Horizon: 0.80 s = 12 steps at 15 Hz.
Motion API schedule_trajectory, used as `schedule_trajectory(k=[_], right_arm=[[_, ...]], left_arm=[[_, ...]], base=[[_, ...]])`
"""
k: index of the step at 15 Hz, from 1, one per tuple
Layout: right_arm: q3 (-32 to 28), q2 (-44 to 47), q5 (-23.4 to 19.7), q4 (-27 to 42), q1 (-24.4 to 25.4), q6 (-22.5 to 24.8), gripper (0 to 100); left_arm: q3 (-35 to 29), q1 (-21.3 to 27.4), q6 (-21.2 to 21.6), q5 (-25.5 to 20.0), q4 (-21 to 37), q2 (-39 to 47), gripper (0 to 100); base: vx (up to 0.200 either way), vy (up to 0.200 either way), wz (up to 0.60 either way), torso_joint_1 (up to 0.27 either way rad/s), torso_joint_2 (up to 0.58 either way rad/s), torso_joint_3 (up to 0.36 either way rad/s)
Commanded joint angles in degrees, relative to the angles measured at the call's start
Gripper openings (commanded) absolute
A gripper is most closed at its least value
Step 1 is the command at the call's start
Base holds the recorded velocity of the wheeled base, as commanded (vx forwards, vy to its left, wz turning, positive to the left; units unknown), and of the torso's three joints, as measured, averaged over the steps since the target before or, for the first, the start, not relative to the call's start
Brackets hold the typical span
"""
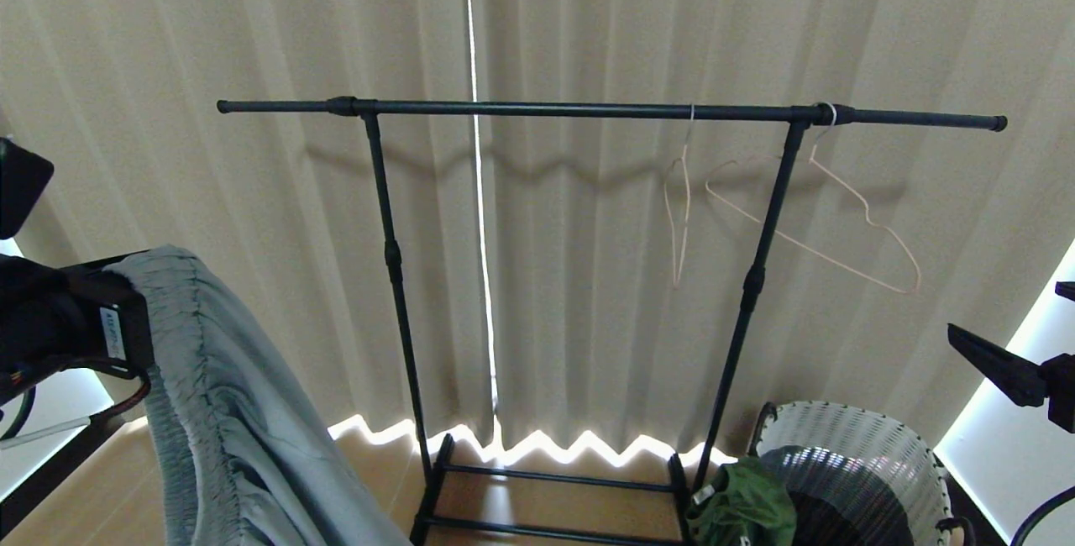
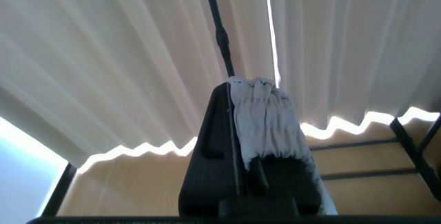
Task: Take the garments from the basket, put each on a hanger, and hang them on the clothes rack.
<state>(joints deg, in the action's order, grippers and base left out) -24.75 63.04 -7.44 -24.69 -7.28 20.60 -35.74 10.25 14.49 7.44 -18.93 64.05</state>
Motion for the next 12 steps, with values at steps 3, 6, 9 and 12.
schedule_trajectory(k=[3,6,9,12], right_arm=[[1.0,-0.2,0.1,-0.1,0.0,2.0,100],[0.4,-0.2,0.1,-0.1,0.0,3.5,100],[0.9,-0.2,0.1,-0.1,0.0,3.6,100],[0.8,-0.2,0.1,-0.1,0.0,3.6,100]], left_arm=[[0.7,-0.1,-0.2,0.0,-0.8,0.1,0],[1.0,0.0,-0.2,0.0,-0.8,0.5,0],[1.6,0.1,-0.1,-0.1,-0.8,0.1,0],[2.0,0.3,-0.1,-0.1,-0.8,0.0,0]], base=[[0.0,0.0,0.0,0.032,-0.07,-0.042],[0.0,0.0,0.0,0.0,0.0,0.0],[0.0,-0.133,0.0,0.005,0.0,-0.003],[0.0,-0.2,0.0,0.002,0.0,-0.001]])
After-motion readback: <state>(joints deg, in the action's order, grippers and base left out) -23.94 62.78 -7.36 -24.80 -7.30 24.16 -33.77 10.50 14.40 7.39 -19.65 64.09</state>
